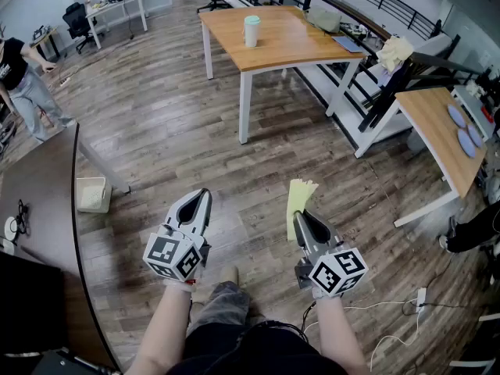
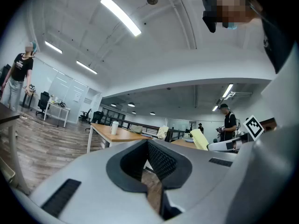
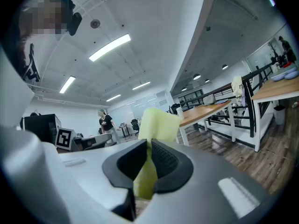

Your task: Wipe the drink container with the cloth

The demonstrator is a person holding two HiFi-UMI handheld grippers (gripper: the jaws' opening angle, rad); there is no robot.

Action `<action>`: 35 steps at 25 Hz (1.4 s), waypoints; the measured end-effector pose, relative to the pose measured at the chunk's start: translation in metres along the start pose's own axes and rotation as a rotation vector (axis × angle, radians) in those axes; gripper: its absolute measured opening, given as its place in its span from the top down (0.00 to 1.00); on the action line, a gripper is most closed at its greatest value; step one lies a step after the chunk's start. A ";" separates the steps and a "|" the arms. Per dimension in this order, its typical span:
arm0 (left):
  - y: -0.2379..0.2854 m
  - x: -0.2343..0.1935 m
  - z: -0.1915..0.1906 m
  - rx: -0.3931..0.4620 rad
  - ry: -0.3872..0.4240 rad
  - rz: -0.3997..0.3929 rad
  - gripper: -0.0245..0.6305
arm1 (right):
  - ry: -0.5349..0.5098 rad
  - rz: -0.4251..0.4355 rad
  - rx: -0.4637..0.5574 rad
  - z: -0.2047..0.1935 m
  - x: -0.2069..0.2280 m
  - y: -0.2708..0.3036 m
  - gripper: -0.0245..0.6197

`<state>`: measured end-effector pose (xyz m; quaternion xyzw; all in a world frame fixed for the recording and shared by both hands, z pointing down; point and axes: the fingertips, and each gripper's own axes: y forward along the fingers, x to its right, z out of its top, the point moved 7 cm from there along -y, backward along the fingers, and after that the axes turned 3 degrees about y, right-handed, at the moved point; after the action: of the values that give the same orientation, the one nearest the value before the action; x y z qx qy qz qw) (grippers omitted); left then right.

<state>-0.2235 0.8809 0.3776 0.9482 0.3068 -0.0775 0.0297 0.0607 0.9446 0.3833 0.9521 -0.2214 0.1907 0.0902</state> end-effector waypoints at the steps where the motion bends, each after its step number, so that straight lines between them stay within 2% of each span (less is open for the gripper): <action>1: 0.009 -0.010 0.002 0.004 0.002 -0.002 0.97 | -0.004 0.000 0.000 0.002 0.003 0.012 0.90; 6: 0.050 -0.058 0.012 0.018 0.010 -0.024 0.97 | -0.022 -0.013 0.012 0.015 0.009 0.065 0.90; 12: 0.073 -0.098 0.017 0.029 0.015 -0.045 0.97 | -0.037 -0.026 0.034 0.020 0.005 0.111 0.90; 18: 0.083 -0.122 0.024 0.048 0.015 -0.038 0.97 | -0.038 -0.004 0.011 0.017 -0.003 0.145 0.90; 25: 0.097 -0.147 0.027 0.041 0.018 -0.026 0.97 | -0.023 0.001 -0.004 0.018 0.006 0.183 0.90; 35: 0.164 -0.189 0.041 0.064 0.023 0.014 0.97 | -0.010 0.073 -0.004 0.051 0.040 0.271 0.90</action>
<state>-0.2835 0.6344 0.3702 0.9516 0.2980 -0.0758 -0.0035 -0.0128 0.6760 0.3766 0.9441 -0.2568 0.1889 0.0842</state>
